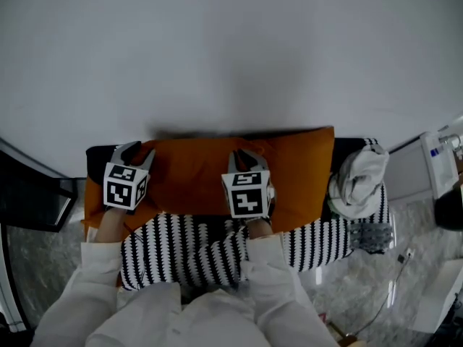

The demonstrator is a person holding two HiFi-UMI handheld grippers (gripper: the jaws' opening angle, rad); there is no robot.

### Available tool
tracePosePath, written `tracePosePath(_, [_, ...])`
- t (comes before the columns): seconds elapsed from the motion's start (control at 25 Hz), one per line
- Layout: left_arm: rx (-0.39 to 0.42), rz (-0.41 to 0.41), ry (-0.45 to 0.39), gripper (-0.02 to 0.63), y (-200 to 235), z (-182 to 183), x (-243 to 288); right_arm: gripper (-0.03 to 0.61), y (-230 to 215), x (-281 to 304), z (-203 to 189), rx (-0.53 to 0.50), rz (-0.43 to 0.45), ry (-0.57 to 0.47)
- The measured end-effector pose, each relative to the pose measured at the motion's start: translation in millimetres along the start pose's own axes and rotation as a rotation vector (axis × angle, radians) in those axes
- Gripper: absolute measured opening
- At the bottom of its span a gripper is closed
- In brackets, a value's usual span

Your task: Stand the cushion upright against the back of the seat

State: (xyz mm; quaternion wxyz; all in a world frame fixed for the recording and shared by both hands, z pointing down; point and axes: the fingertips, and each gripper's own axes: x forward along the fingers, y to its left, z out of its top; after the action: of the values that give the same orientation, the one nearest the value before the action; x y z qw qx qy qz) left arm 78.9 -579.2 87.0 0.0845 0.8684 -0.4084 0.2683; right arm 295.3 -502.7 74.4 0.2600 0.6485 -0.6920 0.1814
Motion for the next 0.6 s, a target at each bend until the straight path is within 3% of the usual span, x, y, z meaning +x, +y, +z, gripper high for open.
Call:
tracePosePath(0.16, [-0.031,0.001,-0.109,0.144,-7,25,-30,0.023,2,-27,5,-0.002,-0.013,-0.046])
tracePosePath(0.4, [-0.137,-0.096,-0.203,0.143,-28,47,-79,0.025,10,-75,14,-0.005,-0.006,-0.129])
tracePosePath(0.6, [-0.152,-0.096,-0.283,0.143,-39,59,-118,0.023,21,-111,26,0.028,0.028,-0.212])
